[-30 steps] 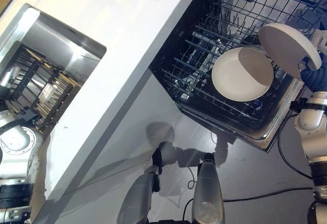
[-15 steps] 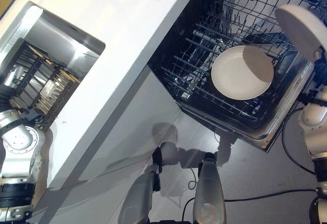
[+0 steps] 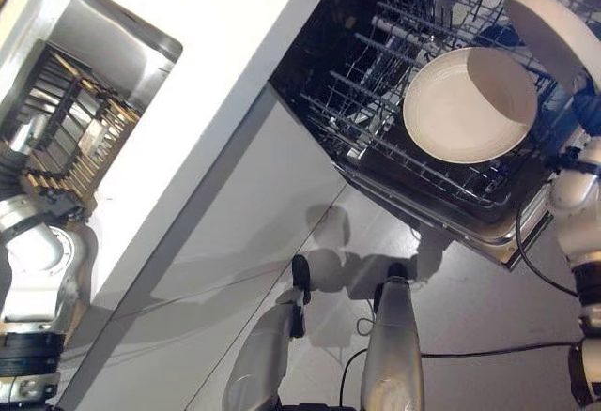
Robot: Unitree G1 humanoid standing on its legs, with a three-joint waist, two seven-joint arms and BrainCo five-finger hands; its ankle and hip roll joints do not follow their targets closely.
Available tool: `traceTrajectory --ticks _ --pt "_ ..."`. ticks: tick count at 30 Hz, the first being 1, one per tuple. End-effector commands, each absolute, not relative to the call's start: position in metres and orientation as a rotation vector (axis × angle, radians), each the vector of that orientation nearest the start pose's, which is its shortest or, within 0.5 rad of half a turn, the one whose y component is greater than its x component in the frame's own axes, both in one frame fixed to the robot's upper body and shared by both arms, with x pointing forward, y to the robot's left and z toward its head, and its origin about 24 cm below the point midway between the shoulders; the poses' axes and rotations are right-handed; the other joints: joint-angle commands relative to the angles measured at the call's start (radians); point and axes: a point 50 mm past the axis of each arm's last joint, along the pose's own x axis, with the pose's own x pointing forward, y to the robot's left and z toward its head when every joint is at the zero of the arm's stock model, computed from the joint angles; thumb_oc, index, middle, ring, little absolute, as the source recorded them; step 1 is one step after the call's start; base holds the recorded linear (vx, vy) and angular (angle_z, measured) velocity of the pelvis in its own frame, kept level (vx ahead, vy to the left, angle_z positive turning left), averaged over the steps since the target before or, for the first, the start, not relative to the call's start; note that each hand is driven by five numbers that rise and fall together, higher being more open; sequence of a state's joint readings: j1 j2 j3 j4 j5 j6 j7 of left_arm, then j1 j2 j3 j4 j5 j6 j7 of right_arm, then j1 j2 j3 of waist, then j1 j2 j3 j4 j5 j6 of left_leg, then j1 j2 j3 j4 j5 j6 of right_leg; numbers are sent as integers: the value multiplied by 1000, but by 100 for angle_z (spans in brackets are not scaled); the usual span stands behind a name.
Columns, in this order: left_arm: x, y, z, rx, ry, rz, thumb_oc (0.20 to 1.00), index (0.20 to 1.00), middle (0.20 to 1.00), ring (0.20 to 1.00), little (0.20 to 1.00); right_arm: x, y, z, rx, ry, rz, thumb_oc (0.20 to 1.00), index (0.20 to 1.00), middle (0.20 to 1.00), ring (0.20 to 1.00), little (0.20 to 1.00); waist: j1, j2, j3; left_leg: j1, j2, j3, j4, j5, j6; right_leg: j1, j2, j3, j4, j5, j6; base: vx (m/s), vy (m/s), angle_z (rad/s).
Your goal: Pick up plates and place into dishwasher.
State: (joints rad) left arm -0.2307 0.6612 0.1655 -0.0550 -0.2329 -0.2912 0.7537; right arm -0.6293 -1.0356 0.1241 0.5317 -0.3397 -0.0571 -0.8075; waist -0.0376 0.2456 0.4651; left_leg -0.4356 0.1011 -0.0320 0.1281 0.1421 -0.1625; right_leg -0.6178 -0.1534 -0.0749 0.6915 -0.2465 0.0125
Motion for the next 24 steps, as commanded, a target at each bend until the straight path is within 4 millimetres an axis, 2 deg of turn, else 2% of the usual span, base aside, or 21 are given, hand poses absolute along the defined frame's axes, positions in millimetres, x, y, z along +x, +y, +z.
traceTrajectory --ticks 1,4,8,15,19,24 --pt "258 291 211 140 -787 781 1000 1000 1000 1000 1000 302 -354 295 -1278 -698 -1048 200 200 200 200 200 -3 -20 55 -39 51 -30 109 -68 28 29 -10 80 -218 125 51 -23 -69 4" --pt "256 293 210 131 -790 792 1000 1000 1000 1000 1000 307 -358 292 -1267 -648 -1027 200 200 200 200 200 7 -13 55 -50 53 -34 111 -65 27 14 -10 73 -202 117 47 -5 -54 6" --pt "251 293 208 129 -800 785 1000 1000 1000 1000 1000 312 -359 278 -1229 -585 -965 200 200 200 200 200 17 -14 55 -53 69 -36 99 -48 27 10 2 57 -191 106 38 -11 -59 7" --pt "255 293 215 139 -809 775 1000 1000 1000 1000 1000 325 -343 271 -1156 -569 -852 200 200 200 200 200 26 -29 55 -61 93 -39 92 -37 23 8 21 39 -179 96 33 -24 -62 3" --pt "254 293 213 140 -819 769 1000 1000 1000 1000 1000 327 -337 267 -1116 -563 -795 200 200 200 200 200 24 -32 55 -50 89 -40 93 -42 24 18 17 38 -184 100 33 -6 6 1" --pt "255 292 212 129 -809 759 1000 1000 1000 1000 1000 327 -342 261 -1105 -537 -782 200 200 200 200 200 16 -28 50 -18 81 -33 85 -51 25 46 1 44 -204 109 39 6 76 0"
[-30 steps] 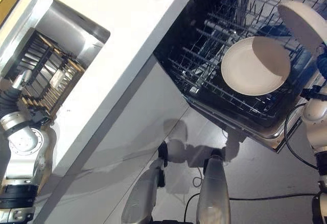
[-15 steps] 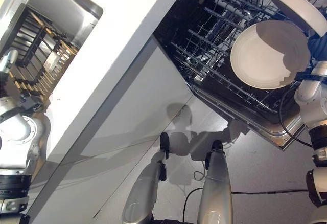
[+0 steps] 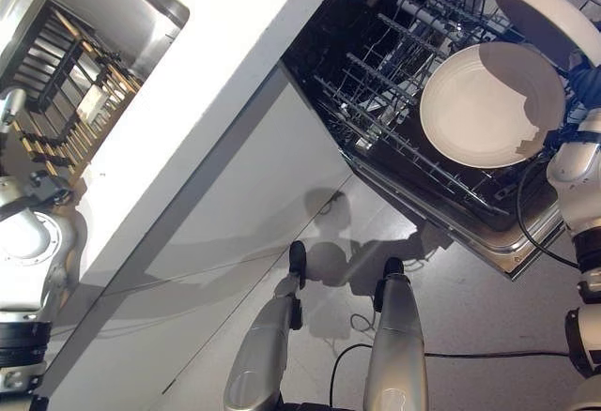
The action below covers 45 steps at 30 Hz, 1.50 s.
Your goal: Pick up plates and place into dishwasher.
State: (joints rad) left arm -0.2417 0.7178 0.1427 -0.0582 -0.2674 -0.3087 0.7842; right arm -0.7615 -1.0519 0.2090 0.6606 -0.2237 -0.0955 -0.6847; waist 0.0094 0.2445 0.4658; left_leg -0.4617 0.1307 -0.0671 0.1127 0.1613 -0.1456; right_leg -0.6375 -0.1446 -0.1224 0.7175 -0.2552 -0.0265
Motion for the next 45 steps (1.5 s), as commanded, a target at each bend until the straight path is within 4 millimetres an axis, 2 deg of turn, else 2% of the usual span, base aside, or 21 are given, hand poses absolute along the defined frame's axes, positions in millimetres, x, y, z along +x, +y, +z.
traceTrajectory --ticks 1,8,20,34,45 --pt "255 292 211 125 -806 758 1000 1000 1000 1000 1000 326 -343 260 -1107 -532 -782 200 200 200 200 200 -31 -26 46 13 50 3 99 -71 8 71 -11 92 -236 120 79 19 86 0" --pt "254 292 206 107 -784 751 1000 1000 1000 1000 1000 322 -347 251 -1098 -514 -781 200 200 200 200 200 -32 -38 6 57 43 10 83 -84 9 131 -32 91 -298 142 90 25 61 4" --pt "258 296 202 132 -750 737 1000 1000 1000 1000 1000 315 -353 233 -1063 -472 -777 200 200 200 200 200 -22 -82 -50 107 37 14 68 -99 8 235 -63 77 -408 190 119 32 13 6" --pt "266 299 216 181 -779 718 1000 1000 1000 1000 1000 320 -345 221 -1003 -443 -791 200 200 200 200 200 17 -123 -41 94 37 -14 47 -90 14 284 -57 38 -464 211 128 -12 -56 8" --pt "262 303 211 197 -773 706 1000 1000 1000 1000 1000 313 -351 210 -977 -429 -839 200 200 200 200 200 30 -149 -55 102 47 -31 55 -95 12 327 -48 23 -487 211 125 22 -46 4"
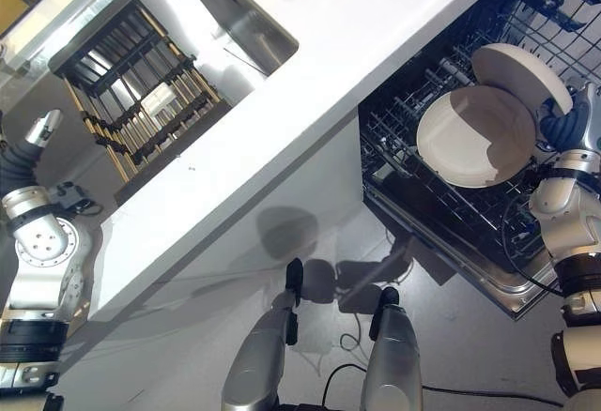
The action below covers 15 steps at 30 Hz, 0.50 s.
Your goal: Pick up plates and place into dishwasher.
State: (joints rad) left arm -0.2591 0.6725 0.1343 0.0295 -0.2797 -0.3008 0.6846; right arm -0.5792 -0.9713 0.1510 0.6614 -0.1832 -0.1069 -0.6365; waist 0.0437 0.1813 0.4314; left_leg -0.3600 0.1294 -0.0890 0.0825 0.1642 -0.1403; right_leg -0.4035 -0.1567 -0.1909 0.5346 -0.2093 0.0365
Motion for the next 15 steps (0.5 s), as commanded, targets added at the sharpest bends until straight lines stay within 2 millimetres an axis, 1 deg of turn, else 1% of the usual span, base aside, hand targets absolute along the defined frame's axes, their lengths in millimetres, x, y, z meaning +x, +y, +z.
traceTrajectory --ticks 1,6,9,15 --pt "261 304 210 199 -771 705 1000 1000 1000 1000 1000 312 -352 209 -973 -427 -842 200 200 200 200 200 -3 -90 -24 4 50 -9 85 -99 6 101 -36 90 -309 166 62 75 -60 4" --pt "260 306 208 219 -761 696 1000 1000 1000 1000 1000 305 -356 208 -920 -457 -883 200 200 200 200 200 -1 -106 -37 11 60 -14 97 -106 1 124 -32 87 -318 167 62 64 -60 8" --pt "262 306 207 226 -755 695 1000 1000 1000 1000 1000 304 -354 213 -883 -490 -893 200 200 200 200 200 -3 -108 -36 5 61 -20 107 -109 1 122 -27 91 -314 165 62 25 -39 2" --pt "265 304 209 243 -759 690 1000 1000 1000 1000 1000 308 -347 220 -879 -498 -878 200 200 200 200 200 -7 -104 -20 -22 56 -20 119 -106 4 97 -27 98 -303 167 61 -9 -4 0"
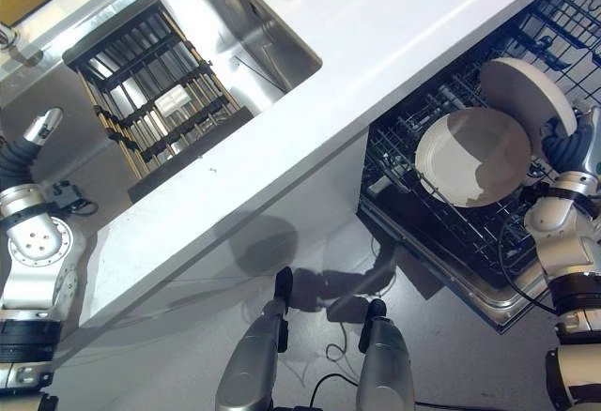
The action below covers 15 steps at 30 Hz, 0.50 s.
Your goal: Pick up plates and place into dishwasher.
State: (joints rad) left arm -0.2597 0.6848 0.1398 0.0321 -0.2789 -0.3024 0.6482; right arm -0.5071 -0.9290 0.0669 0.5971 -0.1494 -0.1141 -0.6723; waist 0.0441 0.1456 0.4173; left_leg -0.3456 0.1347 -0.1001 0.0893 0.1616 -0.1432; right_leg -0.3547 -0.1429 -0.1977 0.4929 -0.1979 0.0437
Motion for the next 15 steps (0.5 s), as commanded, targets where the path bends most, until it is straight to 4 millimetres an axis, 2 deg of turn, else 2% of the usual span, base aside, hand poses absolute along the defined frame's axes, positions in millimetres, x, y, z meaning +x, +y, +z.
traceTrajectory --ticks 1,15 --pt "266 304 211 246 -763 691 1000 1000 1000 1000 1000 309 -346 221 -874 -498 -877 200 200 200 200 200 -9 -65 1 -45 49 -9 114 -101 7 39 -39 108 -258 155 54 -67 -12 -1" --pt "274 295 222 199 -815 724 1000 1000 1000 1000 1000 324 -339 246 -906 -523 -864 200 200 200 200 200 -35 5 94 -162 23 17 137 -77 15 -115 -49 142 -187 146 52 -76 20 -4"
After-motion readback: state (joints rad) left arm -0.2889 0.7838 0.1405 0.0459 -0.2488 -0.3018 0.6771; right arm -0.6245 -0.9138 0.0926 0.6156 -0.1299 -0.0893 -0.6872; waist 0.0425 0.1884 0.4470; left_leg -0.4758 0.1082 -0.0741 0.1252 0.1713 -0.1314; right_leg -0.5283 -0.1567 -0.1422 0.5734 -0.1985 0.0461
